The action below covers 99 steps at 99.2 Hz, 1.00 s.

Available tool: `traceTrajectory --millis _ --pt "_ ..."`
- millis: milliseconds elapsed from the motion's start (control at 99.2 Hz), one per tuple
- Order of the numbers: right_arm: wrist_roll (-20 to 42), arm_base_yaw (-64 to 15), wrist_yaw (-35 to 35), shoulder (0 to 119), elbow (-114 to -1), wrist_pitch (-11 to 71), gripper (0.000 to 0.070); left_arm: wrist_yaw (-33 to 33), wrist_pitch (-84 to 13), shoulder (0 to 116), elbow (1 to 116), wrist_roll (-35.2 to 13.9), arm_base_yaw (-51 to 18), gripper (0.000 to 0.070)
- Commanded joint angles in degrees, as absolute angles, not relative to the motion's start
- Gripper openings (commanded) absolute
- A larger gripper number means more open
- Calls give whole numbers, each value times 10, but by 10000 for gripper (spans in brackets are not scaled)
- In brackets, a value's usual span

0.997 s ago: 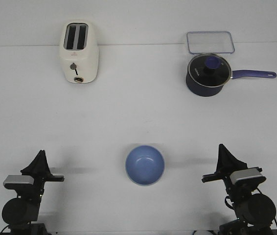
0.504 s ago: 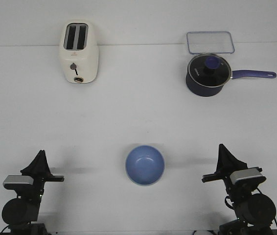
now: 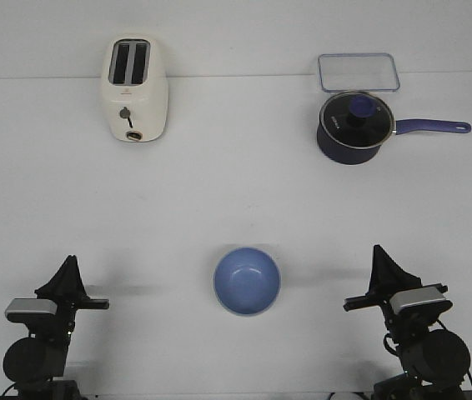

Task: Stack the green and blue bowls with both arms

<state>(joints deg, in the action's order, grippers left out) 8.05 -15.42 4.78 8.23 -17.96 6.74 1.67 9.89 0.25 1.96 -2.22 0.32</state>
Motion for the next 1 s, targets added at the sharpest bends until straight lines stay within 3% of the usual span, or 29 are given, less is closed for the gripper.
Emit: traceTrajectory --millis 0,161,403,554,987 --pt "26 -156 50 83 -180 61 0 18 105 2 8 -22 4 15" --pt "-62 -115 42 58 -152 60 0 18 105 2 8 -22 4 15" --pt "-120 -21 4 1 -58 58 0 18 105 2 8 -22 4 15" --pt "-136 -13 -5 1 -6 27 0 18 104 2 8 -22 4 15" --pt "-137 -12 0 1 -7 30 0 18 104 2 8 -22 4 15"
